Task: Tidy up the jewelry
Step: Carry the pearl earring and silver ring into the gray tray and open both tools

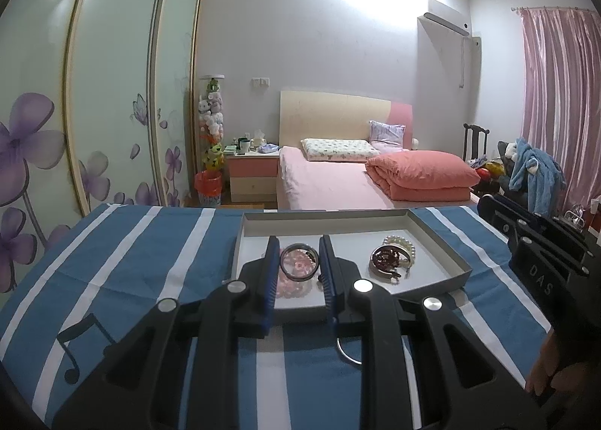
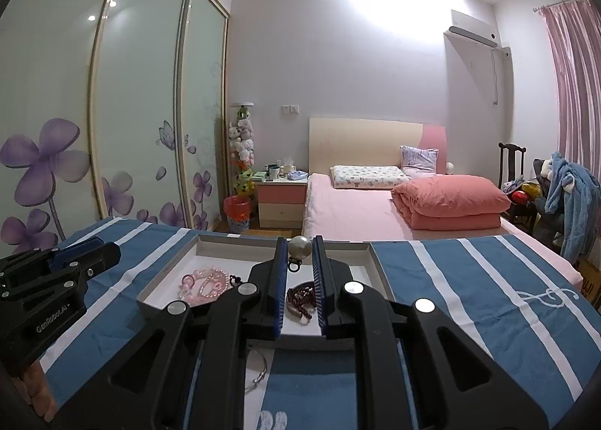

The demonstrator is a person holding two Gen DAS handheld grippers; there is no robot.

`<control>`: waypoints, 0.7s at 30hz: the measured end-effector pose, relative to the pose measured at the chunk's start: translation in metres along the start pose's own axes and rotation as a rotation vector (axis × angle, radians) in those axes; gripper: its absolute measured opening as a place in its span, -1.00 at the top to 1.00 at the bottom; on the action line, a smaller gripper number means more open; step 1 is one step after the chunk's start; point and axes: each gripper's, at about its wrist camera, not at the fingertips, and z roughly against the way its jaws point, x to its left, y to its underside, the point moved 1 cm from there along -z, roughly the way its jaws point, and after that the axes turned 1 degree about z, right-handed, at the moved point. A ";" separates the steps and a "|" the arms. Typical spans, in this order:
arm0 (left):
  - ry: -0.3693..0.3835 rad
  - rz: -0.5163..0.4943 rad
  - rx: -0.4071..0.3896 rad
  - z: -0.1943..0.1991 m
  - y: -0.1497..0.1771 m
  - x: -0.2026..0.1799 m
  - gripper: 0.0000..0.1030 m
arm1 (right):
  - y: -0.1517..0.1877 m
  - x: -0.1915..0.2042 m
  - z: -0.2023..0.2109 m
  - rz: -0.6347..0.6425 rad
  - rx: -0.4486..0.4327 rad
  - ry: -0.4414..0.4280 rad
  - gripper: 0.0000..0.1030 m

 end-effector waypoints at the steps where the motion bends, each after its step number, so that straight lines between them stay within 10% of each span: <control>1: -0.001 -0.001 0.000 -0.003 0.000 0.000 0.58 | -0.001 -0.001 -0.004 -0.002 0.004 0.001 0.73; 21: 0.027 0.059 0.136 -0.114 -0.008 0.011 0.58 | 0.015 -0.022 -0.115 -0.107 0.247 -0.021 0.73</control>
